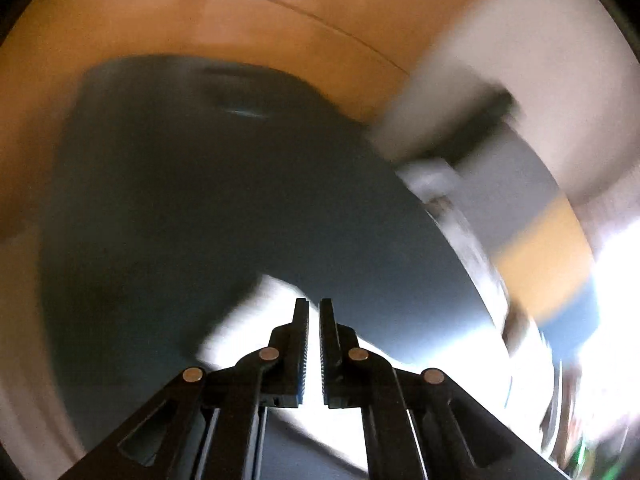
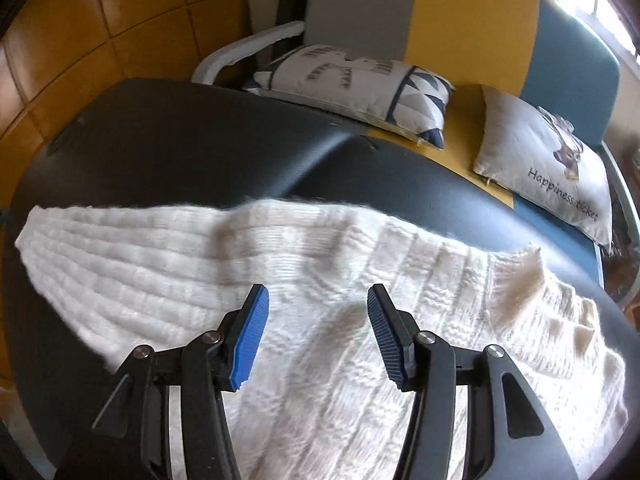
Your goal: Fold clothes
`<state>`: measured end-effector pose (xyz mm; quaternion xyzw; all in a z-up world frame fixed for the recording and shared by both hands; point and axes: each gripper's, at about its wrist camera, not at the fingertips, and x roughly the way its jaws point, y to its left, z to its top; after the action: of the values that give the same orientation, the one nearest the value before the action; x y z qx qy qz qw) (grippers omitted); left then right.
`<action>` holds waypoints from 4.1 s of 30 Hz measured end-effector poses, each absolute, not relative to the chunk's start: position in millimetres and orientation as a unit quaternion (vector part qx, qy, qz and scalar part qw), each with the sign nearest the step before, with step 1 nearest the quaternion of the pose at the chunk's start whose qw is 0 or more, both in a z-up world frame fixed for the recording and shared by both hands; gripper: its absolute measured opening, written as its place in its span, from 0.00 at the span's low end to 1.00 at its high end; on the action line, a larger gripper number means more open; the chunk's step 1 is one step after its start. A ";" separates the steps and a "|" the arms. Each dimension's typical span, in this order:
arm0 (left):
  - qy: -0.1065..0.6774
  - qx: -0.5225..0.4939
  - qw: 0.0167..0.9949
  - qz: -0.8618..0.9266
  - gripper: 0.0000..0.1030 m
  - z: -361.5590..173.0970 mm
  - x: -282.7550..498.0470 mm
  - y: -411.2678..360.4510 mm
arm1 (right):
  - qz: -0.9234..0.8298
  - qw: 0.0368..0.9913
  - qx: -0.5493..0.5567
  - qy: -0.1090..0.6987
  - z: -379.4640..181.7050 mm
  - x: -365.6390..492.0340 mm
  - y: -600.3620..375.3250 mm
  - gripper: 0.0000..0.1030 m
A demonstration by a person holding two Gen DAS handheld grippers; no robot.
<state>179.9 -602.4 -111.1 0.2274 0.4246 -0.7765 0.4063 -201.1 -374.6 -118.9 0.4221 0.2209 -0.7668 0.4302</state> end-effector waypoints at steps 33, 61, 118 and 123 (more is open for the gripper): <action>0.253 0.424 0.071 -0.867 0.02 -147.5 -157.2 -439.8 | -0.816 0.384 0.391 0.186 -135.0 -259.6 -345.2 0.62; 0.180 0.416 0.045 -0.891 0.14 -114.1 -58.9 -330.1 | -0.803 0.379 0.427 0.170 -106.2 -175.9 -148.6 0.69; 0.020 0.430 -0.109 -0.896 0.15 -144.7 -370.2 -80.3 | -0.852 0.266 0.446 0.058 -144.2 -357.1 73.8 0.71; 0.034 0.434 -0.096 -0.895 0.15 -134.8 -357.1 -82.2 | -0.855 0.266 0.438 0.078 -140.8 -350.8 72.0 0.72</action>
<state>-357.1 -82.2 -134.8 0.4337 0.0336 -0.8953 -0.0961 -350.8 72.0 -140.8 0.4378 0.0780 -0.8553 0.2658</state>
